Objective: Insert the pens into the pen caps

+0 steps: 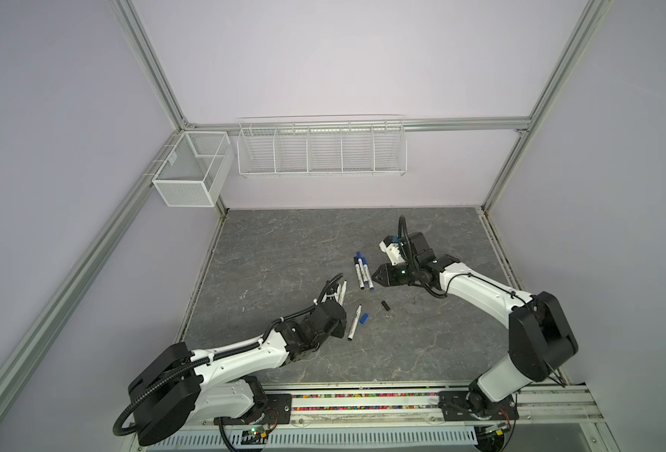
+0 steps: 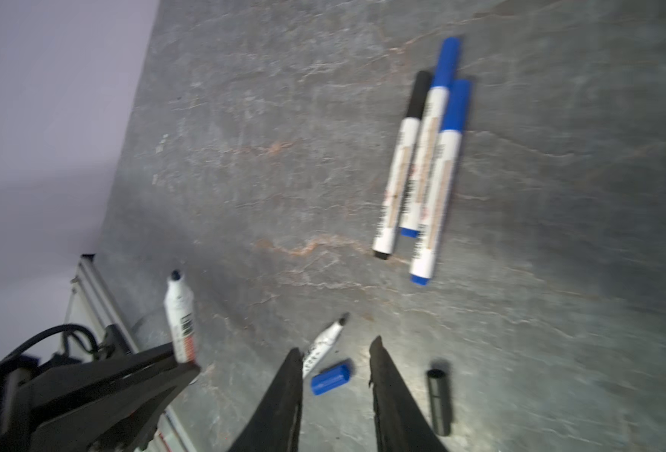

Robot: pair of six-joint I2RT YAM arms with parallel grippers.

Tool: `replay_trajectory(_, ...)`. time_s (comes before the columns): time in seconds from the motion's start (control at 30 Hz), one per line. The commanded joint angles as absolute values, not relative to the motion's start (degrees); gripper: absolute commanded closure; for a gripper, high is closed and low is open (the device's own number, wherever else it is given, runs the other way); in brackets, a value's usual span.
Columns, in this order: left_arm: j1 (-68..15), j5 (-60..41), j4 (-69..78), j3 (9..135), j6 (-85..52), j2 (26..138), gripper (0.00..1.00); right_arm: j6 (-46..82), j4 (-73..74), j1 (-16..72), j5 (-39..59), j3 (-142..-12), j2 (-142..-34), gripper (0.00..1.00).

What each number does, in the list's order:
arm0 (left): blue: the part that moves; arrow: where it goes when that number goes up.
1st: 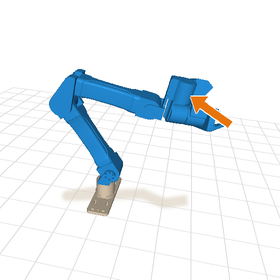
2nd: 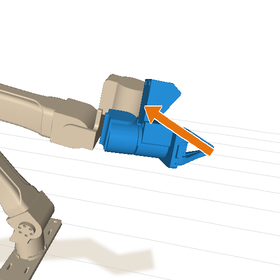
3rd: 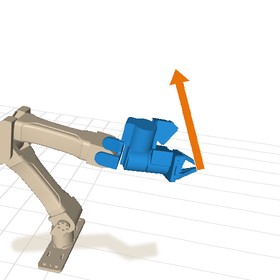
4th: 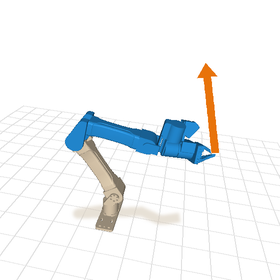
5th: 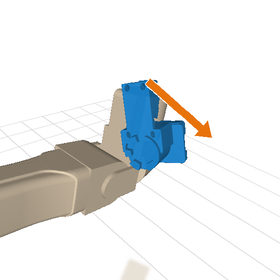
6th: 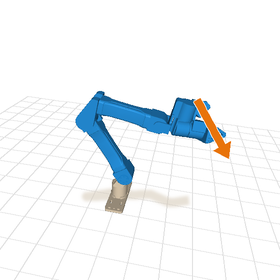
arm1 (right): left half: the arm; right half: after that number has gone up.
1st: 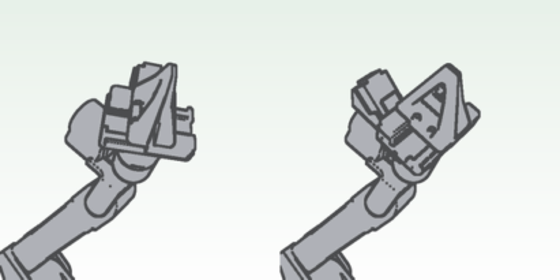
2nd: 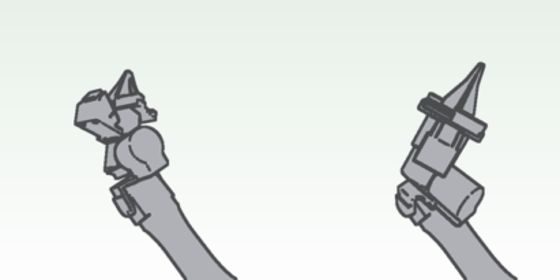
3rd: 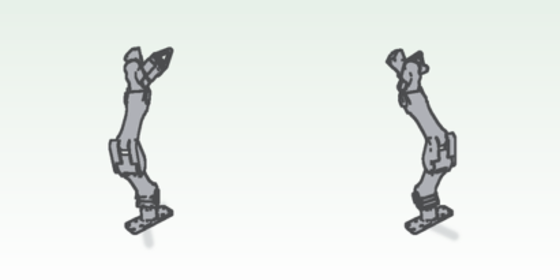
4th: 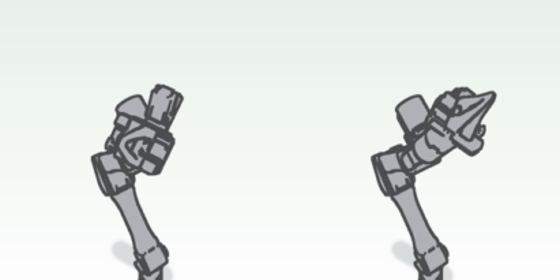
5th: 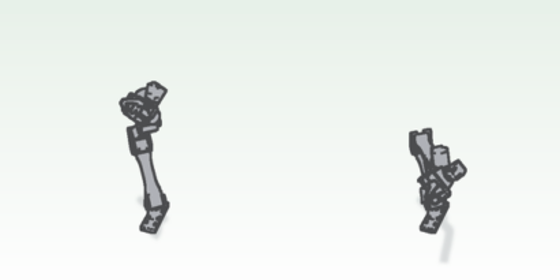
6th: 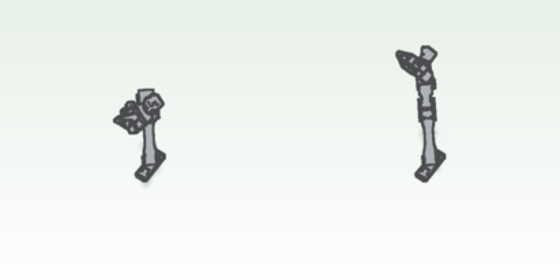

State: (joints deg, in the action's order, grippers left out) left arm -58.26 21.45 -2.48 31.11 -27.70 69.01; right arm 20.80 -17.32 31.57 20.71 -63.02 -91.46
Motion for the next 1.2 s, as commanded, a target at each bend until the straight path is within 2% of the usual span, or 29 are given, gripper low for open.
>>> replay_trajectory(0.0, -58.18, 25.05, 8.2, 29.94, -27.47, 69.62, 1.0, 19.75, -11.85, 35.23, 25.88, -62.39, -88.83, 0.64)
replay_trajectory(0.2, -58.18, 19.87, 8.77, 30.9, -25.96, 70.55, 1.0, 22.53, -8.01, 37.75, 27.63, -63.58, -90.87, 0.59)
replay_trajectory(0.53, -58.27, 17.32, 11.91, 30.36, -24.7, 70.44, 1.0, 20.92, -8.97, 39.49, 27.6, -66.54, -94.69, 0.61)
replay_trajectory(0.63, -58.27, 17.25, 12.74, 29.89, -24.7, 69.89, 1.0, 21.01, -8.79, 39.75, 27.51, -66.19, -95.19, 0.66)
replay_trajectory(0.77, -58.27, 17.48, 12.83, 29.58, -24.96, 69.78, 1.0, 21.26, -7.86, 39.76, 27.81, -65.24, -95.03, 0.8)
replay_trajectory(0.93, -58.23, 18.74, 12.74, 29.64, -25.34, 70.16, 1.0, 20.98, -6.51, 39.81, 29.5, -64.25, -94.15, 0.85)
replay_trajectory(1.0, -58.25, 19.61, 12.74, 29.63, -25.55, 70.41, 0.83, 20.46, -6.37, 39.78, 30.56, -64.09, -93.71, 0.87)
replay_trajectory(1.1, -58.21, 20.13, 13.16, 29.67, -25.72, 70.69, 0.72, 19.57, -7.03, 39.79, 32.13, -64.2, -93.46, 0.87)
replay_trajectory(1.17, -58.22, 20.2, 13.65, 29.67, -25.7, 70.63, 0.69, 19.01, -7.63, 39.75, 33.55, -64.34, -93.38, 0.88)
